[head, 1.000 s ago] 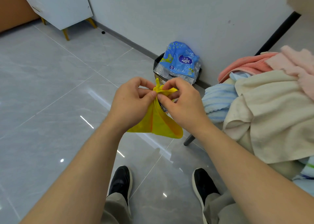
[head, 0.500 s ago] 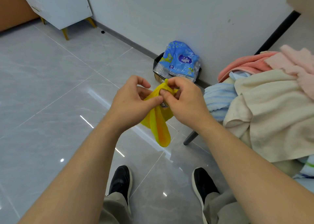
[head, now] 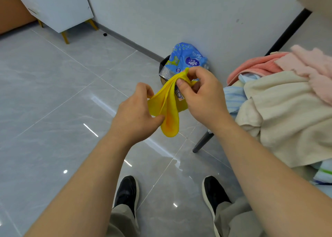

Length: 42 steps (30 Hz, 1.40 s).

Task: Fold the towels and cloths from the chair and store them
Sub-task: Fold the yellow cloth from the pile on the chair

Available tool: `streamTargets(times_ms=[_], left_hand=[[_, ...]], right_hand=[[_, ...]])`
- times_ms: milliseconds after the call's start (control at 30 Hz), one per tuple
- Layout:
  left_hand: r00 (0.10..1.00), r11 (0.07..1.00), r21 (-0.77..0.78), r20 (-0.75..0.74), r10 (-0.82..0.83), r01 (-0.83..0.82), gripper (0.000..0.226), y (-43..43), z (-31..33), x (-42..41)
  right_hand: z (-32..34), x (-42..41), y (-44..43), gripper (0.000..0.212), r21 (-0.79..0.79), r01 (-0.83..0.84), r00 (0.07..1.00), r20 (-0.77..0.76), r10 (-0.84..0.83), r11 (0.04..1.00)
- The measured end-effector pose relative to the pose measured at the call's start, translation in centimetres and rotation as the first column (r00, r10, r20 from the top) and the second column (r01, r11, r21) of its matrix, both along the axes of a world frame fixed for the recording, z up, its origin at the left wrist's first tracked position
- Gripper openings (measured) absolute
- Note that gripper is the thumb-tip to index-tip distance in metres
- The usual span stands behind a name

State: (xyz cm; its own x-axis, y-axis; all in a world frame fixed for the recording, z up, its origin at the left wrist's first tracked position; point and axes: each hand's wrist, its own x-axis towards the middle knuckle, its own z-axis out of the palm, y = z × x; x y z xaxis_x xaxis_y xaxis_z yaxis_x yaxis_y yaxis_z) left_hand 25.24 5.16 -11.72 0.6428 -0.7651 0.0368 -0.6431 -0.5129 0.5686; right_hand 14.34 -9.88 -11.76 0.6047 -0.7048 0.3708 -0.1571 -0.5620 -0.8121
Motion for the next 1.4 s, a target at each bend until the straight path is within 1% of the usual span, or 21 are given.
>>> streamTargets(times_ms=[100, 200, 300, 433, 633, 767, 867, 967, 1033, 1100, 1200, 1267, 1300, 1333, 1367, 1400], left_hand=[[0.998, 0.998, 0.057, 0.059, -0.029, 0.025, 0.056, -0.2, -0.3, -0.1], [0.994, 0.994, 0.106, 0.103, -0.045, 0.034, 0.045, -0.2, -0.6, 0.1], [0.994, 0.993, 0.114, 0.107, -0.013, 0.000, 0.037, 0.0, -0.8, 0.5], [0.994, 0.994, 0.079, 0.087, 0.070, -0.077, 0.037, 0.1, -0.7, 0.8], [0.994, 0.994, 0.104, 0.104, 0.027, -0.038, 0.026, 0.2, -1.5, 1.4], [0.993, 0.989, 0.147, 0.114, 0.009, -0.026, 0.028, 0.0, -1.9, 1.5], [0.992, 0.989, 0.139, 0.124, 0.029, -0.047, 0.025, -0.1, -1.9, 1.6], [0.989, 0.977, 0.213, 0.145, -0.008, -0.023, 0.020, 0.0, -2.1, 1.9], [0.990, 0.957, 0.289, 0.133, -0.036, -0.004, 0.021, 0.1, -2.2, 1.9], [0.993, 0.941, 0.339, 0.116, -0.024, -0.017, 0.017, 0.2, -2.3, 2.0], [0.991, 0.928, 0.351, 0.098, 0.093, -0.122, 0.013, 0.3, -1.6, 2.5], [0.967, 0.925, 0.285, 0.120, 0.226, -0.252, 0.015, 0.8, -1.0, 3.1], [0.948, 0.919, 0.241, 0.137, 0.286, -0.312, 0.015, 1.0, -0.8, 3.5], [0.933, 0.911, 0.212, 0.148, 0.328, -0.354, 0.015, 1.3, -0.6, 3.9], [0.926, 0.903, 0.213, 0.148, 0.347, -0.373, 0.016, 1.5, -0.4, 4.2], [0.930, 0.899, 0.242, 0.141, 0.340, -0.366, 0.017, 1.7, -0.4, 4.4]], right_hand=[[0.1, 0.0, -0.1, 0.009, 0.009, 0.019, 1.000, 0.001, -0.019, 1.000], [0.1, 0.0, -0.2, 0.011, 0.012, 0.025, 1.000, 0.008, -0.025, 1.000], [0.1, -0.1, -0.4, 0.012, 0.011, 0.032, 0.999, 0.015, -0.033, 0.999], [0.0, -0.1, -0.7, 0.008, 0.018, 0.043, 0.999, 0.018, -0.043, 0.999], [-0.2, -0.2, -1.1, 0.015, 0.046, 0.062, 0.998, 0.023, -0.063, 0.997], [-0.3, -0.2, -1.2, 0.016, 0.048, 0.057, 0.998, 0.024, -0.058, 0.997], [-0.4, -0.2, -1.2, 0.015, 0.047, 0.054, 0.998, 0.023, -0.055, 0.997], [-0.4, -0.2, -1.3, 0.015, 0.059, 0.051, 0.998, 0.024, -0.052, 0.997], [-0.4, -0.2, -1.4, 0.013, 0.059, 0.046, 0.999, 0.020, -0.048, 0.997], [-0.4, -0.3, -1.4, 0.011, 0.043, 0.042, 0.999, 0.009, -0.043, 0.998], [-0.3, -0.6, -1.6, 0.013, 0.003, 0.049, 0.996, -0.077, -0.048, 0.999], [-0.3, -1.0, -2.2, 0.008, -0.007, 0.008, 0.980, -0.198, -0.009, 1.000], [-0.4, -1.2, -2.6, 0.006, 0.038, -0.055, 0.959, -0.275, 0.063, 0.998], [-0.4, -1.4, -2.8, 0.008, 0.119, -0.125, 0.921, -0.355, 0.160, 0.985], [-0.6, -1.6, -2.8, 0.011, 0.208, -0.179, 0.870, -0.422, 0.254, 0.961], [-0.8, -1.7, -2.7, 0.012, 0.253, -0.203, 0.831, -0.466, 0.303, 0.946]])
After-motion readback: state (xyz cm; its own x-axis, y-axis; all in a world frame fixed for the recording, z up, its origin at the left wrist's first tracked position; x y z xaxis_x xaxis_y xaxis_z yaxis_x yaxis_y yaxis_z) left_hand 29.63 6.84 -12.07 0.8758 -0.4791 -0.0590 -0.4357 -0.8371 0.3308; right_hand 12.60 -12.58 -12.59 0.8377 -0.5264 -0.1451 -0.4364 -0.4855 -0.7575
